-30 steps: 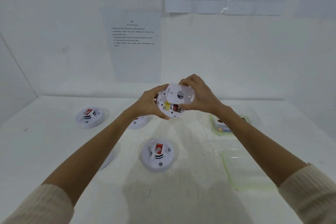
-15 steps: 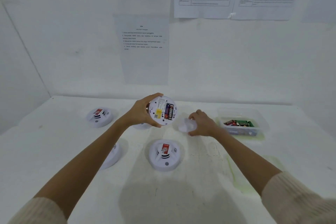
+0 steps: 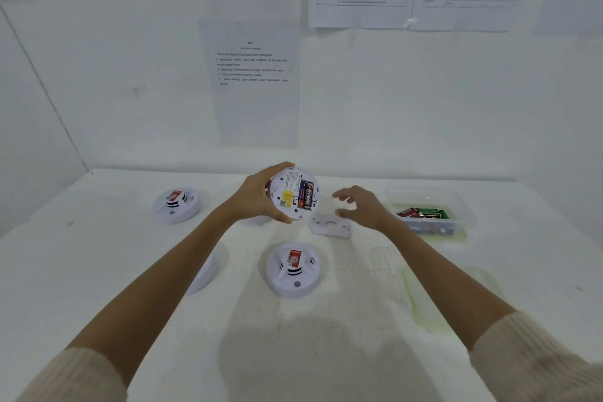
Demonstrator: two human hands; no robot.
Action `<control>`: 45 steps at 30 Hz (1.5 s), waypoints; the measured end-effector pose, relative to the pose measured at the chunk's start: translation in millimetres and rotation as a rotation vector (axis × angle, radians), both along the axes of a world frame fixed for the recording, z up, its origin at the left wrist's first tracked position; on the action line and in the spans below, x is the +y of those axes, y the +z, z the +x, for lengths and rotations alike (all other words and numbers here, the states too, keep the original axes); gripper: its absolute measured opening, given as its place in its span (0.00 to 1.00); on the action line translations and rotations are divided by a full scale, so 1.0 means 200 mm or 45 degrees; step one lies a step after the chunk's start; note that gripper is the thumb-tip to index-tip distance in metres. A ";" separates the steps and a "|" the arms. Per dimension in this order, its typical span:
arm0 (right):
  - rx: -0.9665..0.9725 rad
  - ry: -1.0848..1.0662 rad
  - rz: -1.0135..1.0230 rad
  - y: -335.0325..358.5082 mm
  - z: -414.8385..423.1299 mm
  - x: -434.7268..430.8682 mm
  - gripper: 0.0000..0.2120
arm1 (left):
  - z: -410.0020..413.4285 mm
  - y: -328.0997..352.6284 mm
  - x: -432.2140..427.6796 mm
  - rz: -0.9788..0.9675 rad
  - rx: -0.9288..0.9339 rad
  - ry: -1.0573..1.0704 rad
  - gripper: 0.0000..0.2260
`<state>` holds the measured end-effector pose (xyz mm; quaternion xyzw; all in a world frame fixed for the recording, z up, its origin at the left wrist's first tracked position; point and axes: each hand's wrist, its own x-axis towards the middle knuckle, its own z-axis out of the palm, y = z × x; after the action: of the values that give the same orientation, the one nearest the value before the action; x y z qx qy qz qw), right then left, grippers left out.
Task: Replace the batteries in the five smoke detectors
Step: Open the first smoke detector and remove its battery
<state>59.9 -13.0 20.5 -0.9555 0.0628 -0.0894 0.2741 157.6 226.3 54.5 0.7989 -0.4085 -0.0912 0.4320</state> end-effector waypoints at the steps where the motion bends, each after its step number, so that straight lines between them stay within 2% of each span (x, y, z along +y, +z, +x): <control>1: -0.083 -0.014 0.039 0.04 -0.03 -0.01 0.17 | 0.00 0.01 -0.02 -0.010 0.000 -0.011 0.48; 5: -0.425 -0.095 0.206 0.20 -0.18 -0.02 0.16 | -0.04 0.05 -0.14 -0.038 0.006 -0.106 0.46; 8: -0.508 -0.084 0.176 0.27 -0.30 -0.01 0.17 | -0.10 0.08 -0.26 -0.035 -0.008 -0.195 0.47; 12: -0.475 -0.135 -0.020 0.28 -0.48 -0.05 0.17 | -0.22 0.10 -0.44 -0.011 -0.076 -0.347 0.49; 21: -0.419 -0.310 -0.157 0.15 -0.87 -0.14 0.20 | -0.47 0.05 -0.70 0.013 -0.035 -0.609 0.48; 26: -0.354 -0.371 -0.308 0.13 -0.96 -0.13 0.26 | -0.55 0.01 -0.76 0.020 0.008 -0.701 0.46; 33: -0.286 -0.403 -0.340 0.11 -0.98 -0.15 0.28 | -0.59 0.00 -0.80 0.015 -0.056 -0.709 0.44; 41: -0.284 -0.414 -0.308 0.12 -0.97 -0.14 0.29 | -0.59 0.00 -0.79 0.026 -0.003 -0.692 0.44; 45: -0.256 -0.444 -0.385 0.14 -0.96 -0.15 0.31 | -0.60 0.00 -0.79 0.035 -0.004 -0.691 0.43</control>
<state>-131.2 -42.4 48.3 -0.9467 0.1849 -0.2382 0.1132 38.1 67.5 54.9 0.6662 -0.6070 -0.2078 0.3803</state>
